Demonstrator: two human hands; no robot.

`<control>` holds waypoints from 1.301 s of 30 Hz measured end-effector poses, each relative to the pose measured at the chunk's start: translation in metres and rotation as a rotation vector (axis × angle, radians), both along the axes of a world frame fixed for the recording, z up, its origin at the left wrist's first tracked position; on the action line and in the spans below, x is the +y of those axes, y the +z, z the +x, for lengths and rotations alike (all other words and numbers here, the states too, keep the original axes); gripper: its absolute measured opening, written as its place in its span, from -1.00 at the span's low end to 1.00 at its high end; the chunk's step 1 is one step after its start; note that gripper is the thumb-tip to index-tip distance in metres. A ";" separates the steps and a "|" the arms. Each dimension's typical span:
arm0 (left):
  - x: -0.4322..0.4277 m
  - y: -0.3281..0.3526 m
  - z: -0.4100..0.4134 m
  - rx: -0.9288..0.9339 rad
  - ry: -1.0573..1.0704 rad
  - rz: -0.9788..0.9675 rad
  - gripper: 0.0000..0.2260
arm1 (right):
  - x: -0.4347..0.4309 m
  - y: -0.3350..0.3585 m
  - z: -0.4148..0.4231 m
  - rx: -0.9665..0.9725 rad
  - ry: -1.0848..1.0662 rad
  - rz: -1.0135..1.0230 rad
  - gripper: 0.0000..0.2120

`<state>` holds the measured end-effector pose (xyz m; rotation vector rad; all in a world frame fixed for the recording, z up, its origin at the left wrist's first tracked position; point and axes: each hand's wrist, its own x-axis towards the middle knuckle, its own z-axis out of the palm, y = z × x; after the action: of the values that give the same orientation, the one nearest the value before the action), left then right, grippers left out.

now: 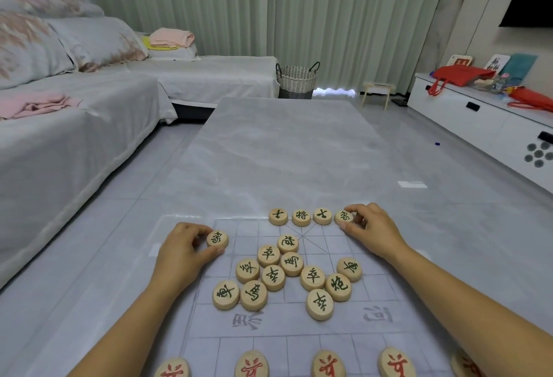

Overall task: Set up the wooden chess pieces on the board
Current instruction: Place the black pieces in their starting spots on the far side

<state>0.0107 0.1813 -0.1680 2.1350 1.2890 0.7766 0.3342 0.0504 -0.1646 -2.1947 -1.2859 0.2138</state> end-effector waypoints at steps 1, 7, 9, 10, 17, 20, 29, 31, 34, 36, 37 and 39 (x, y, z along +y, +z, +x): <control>-0.001 0.000 0.000 0.001 0.000 -0.001 -0.71 | 0.000 -0.001 0.000 0.000 0.004 0.001 -0.62; -0.001 0.001 0.001 0.003 0.008 0.002 -0.70 | 0.000 0.000 -0.002 -0.021 -0.007 0.019 -0.66; -0.002 0.001 0.002 0.017 0.002 0.005 -0.70 | 0.000 0.000 -0.001 -0.029 -0.008 0.017 -0.66; -0.002 0.001 0.002 0.030 0.000 0.008 -0.69 | 0.000 -0.001 -0.001 -0.029 -0.008 0.016 -0.65; 0.013 0.013 0.022 0.176 -0.018 -0.007 -0.67 | 0.001 -0.002 0.001 -0.027 0.002 0.006 -0.64; 0.020 0.014 0.039 0.134 -0.038 -0.063 -0.66 | 0.001 -0.002 0.001 -0.028 0.003 0.013 -0.64; 0.026 0.012 0.073 0.169 -0.099 -0.075 -0.63 | 0.001 -0.001 0.000 -0.032 0.001 0.016 -0.64; 0.027 0.010 0.074 0.174 -0.087 -0.070 -0.62 | 0.001 -0.001 0.000 -0.036 0.004 0.014 -0.64; 0.027 0.009 0.075 0.177 -0.066 -0.057 -0.57 | 0.002 -0.001 0.000 -0.033 0.008 0.021 -0.64; 0.027 0.008 0.076 0.172 -0.053 -0.053 -0.61 | 0.002 -0.002 0.000 -0.031 0.005 0.024 -0.64; 0.027 0.008 0.076 0.168 -0.046 -0.053 -0.63 | 0.002 -0.002 0.000 -0.030 0.004 0.024 -0.63; 0.027 0.007 0.079 0.153 -0.017 -0.057 -0.66 | 0.002 -0.002 0.000 -0.030 0.004 0.025 -0.63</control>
<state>0.0895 0.2082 -0.1606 2.1912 1.3517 0.5718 0.3345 0.0521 -0.1664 -2.1824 -1.3027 0.1667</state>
